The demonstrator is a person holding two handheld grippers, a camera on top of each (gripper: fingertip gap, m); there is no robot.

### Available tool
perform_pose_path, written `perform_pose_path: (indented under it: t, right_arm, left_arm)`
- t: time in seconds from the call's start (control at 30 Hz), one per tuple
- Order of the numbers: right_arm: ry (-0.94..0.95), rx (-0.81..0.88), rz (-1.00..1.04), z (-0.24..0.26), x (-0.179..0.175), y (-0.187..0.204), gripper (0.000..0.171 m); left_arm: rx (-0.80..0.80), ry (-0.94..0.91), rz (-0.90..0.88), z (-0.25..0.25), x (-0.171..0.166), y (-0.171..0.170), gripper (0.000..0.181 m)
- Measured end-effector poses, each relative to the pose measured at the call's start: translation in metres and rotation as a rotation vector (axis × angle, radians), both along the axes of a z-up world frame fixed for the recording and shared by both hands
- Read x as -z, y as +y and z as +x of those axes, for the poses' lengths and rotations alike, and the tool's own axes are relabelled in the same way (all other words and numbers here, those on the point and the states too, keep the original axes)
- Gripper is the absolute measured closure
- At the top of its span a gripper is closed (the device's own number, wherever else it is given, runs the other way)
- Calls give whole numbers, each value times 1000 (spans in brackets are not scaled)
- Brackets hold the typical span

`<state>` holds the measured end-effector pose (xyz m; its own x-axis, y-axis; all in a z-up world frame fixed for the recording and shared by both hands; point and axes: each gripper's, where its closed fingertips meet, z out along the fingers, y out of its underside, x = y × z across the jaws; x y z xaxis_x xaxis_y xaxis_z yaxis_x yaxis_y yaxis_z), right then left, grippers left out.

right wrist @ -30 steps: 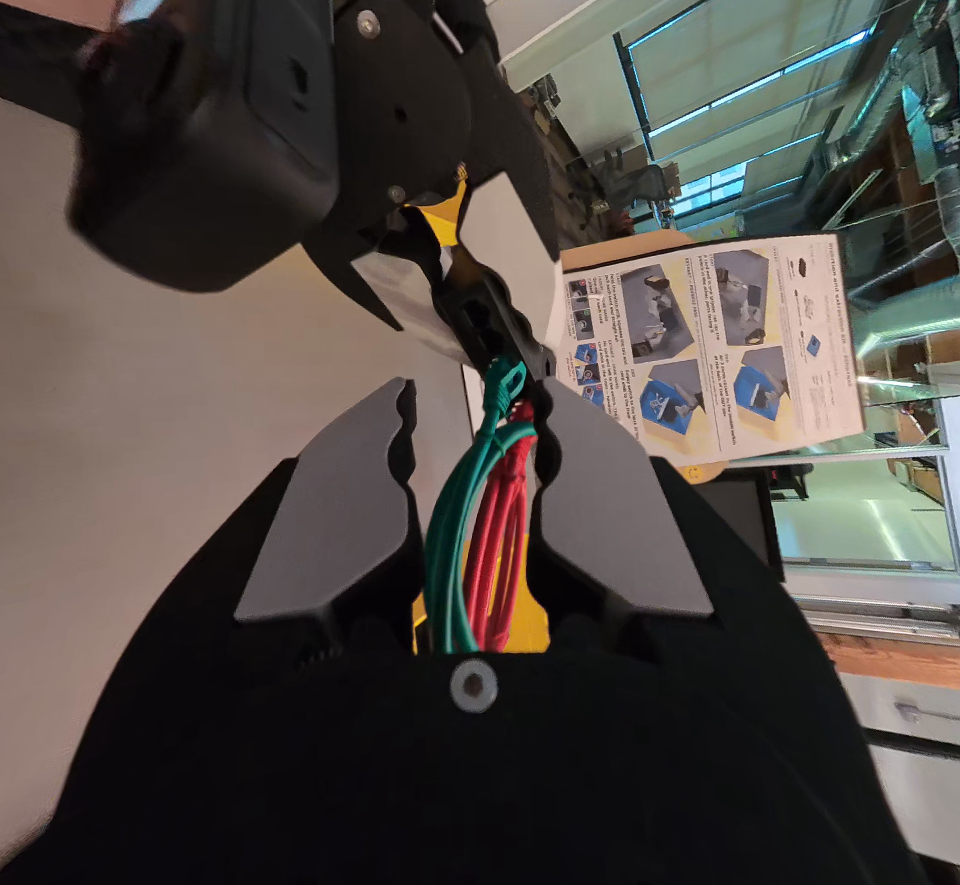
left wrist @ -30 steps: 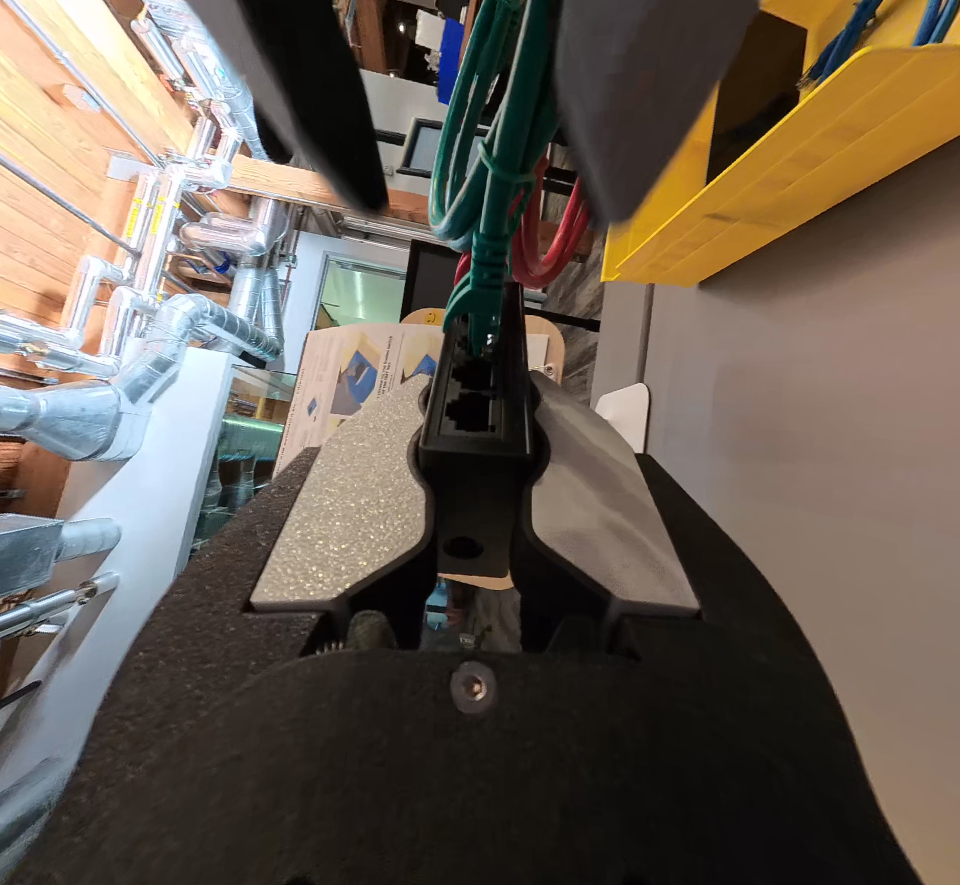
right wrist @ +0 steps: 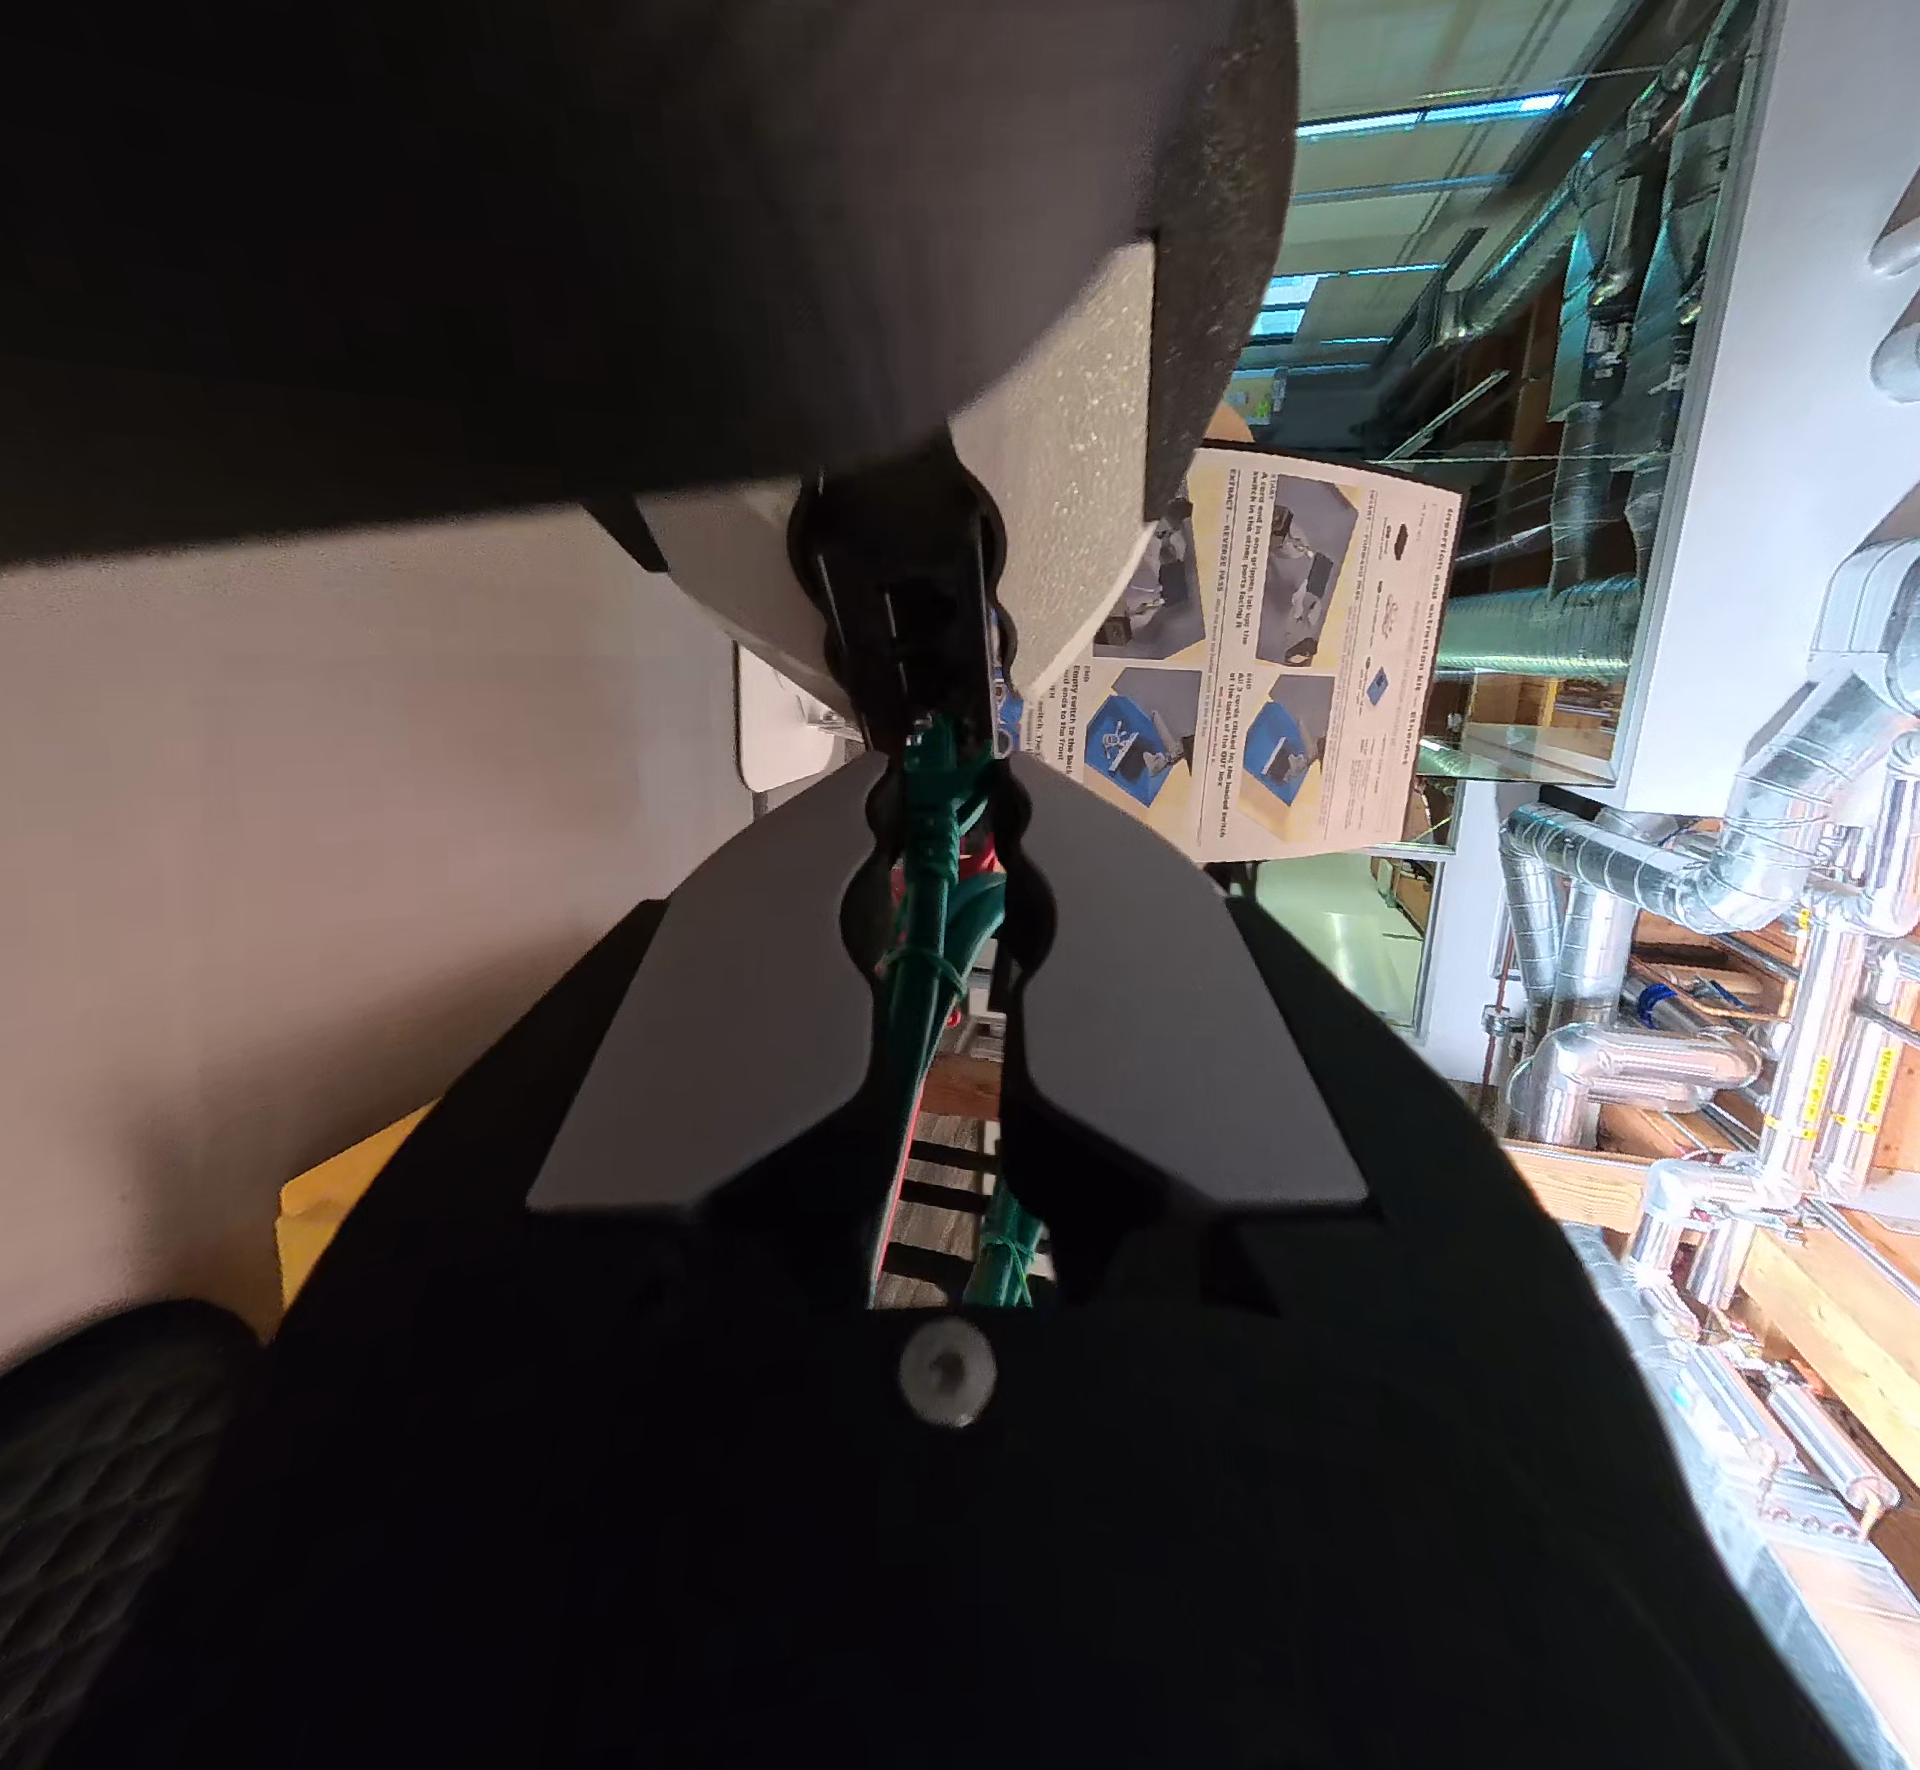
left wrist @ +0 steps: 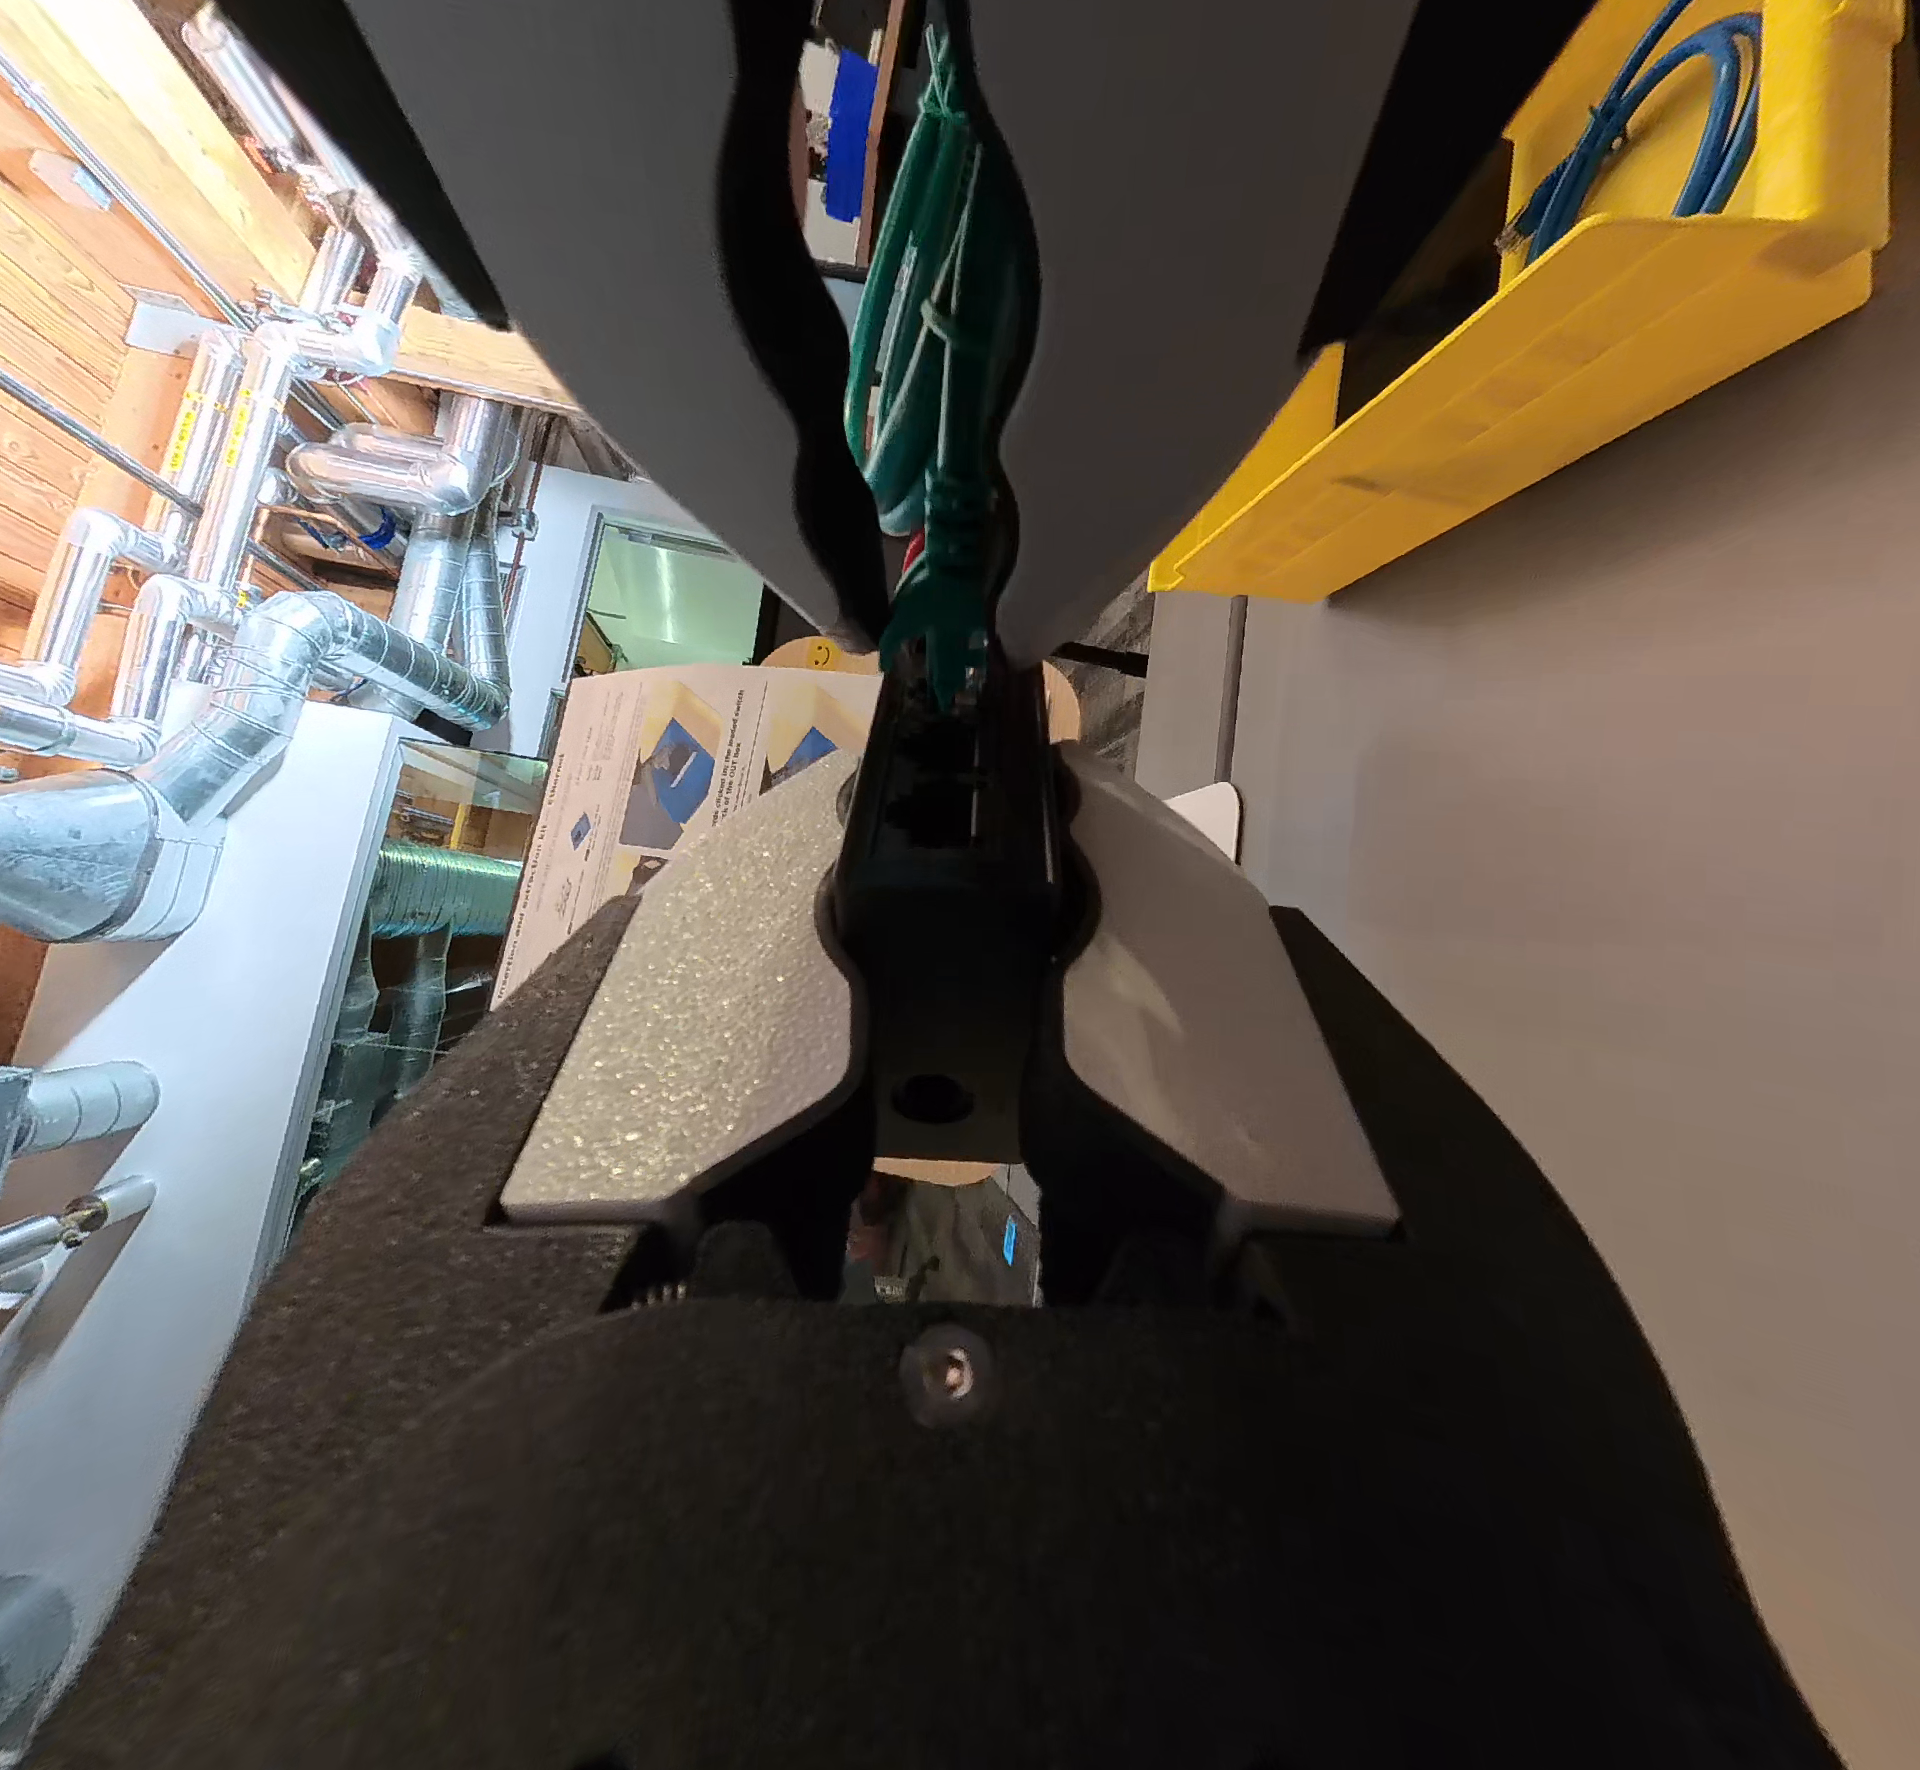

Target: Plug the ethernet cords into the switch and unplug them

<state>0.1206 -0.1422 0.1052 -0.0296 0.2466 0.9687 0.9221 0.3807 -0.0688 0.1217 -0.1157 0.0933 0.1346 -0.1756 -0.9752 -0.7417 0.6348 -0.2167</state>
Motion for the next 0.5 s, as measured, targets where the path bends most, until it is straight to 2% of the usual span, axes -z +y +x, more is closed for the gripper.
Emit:
perform_pose_path:
  t: [0.5]
  right_arm:
    - [-68, 35, 24, -3, -3, -1, 156]
  left_arm:
    - [-12, -27, 42, -1, -5, 1, 150]
